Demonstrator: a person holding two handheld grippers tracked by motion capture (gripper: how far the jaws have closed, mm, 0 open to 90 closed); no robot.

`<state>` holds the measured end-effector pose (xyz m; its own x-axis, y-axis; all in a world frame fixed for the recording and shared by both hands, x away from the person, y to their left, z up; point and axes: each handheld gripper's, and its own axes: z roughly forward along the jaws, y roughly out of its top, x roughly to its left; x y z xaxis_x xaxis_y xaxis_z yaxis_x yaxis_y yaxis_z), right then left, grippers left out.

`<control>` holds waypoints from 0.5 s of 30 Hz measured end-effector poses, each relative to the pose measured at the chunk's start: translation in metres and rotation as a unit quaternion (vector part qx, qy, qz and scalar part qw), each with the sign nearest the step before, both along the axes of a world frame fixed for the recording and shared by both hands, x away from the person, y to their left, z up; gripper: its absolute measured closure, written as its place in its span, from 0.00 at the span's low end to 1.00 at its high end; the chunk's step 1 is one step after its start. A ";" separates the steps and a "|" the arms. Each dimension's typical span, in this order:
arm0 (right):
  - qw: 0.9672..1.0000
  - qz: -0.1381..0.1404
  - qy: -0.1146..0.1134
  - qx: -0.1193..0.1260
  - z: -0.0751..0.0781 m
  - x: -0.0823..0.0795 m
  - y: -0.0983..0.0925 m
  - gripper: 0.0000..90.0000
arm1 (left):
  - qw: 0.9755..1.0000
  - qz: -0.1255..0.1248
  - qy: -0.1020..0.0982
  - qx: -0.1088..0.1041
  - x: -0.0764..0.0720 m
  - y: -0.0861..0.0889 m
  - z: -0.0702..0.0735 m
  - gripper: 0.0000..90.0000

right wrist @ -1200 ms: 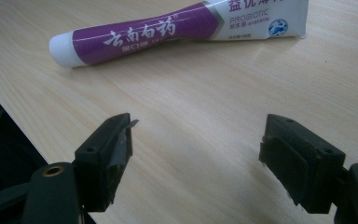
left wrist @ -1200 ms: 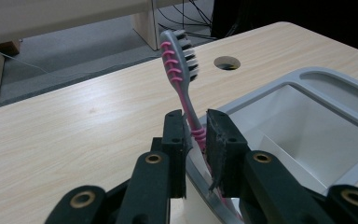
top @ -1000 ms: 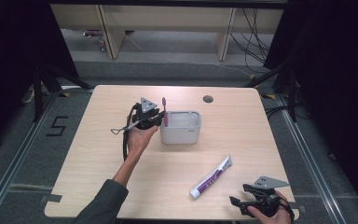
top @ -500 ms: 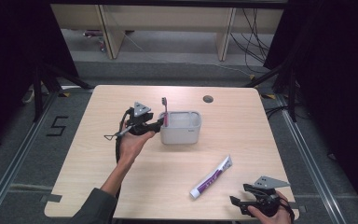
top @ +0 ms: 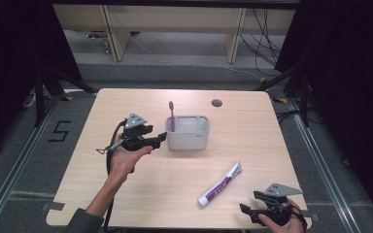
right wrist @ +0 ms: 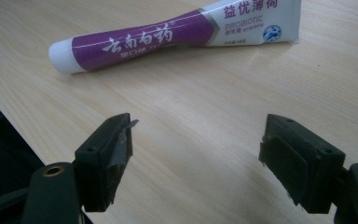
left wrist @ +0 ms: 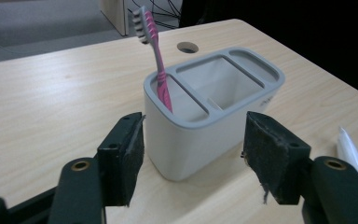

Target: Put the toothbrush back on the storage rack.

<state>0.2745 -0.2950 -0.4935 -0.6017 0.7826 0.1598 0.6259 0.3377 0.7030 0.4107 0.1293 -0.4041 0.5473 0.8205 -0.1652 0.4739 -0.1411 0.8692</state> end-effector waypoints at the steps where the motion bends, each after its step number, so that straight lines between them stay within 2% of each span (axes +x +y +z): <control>1: 1.000 0.001 0.001 0.000 0.000 0.000 0.000 0.28 | 1.000 -0.003 0.000 -0.002 -0.002 0.001 -0.001 0.41; 5: 1.000 0.001 -0.001 0.000 0.001 0.000 0.000 0.28 | 1.000 -0.009 0.004 0.006 -0.013 0.005 -0.004 0.38; 15: 1.000 -0.004 -0.005 0.008 0.001 0.001 -0.001 0.28 | 1.000 -0.025 0.000 0.014 -0.042 0.012 -0.011 0.31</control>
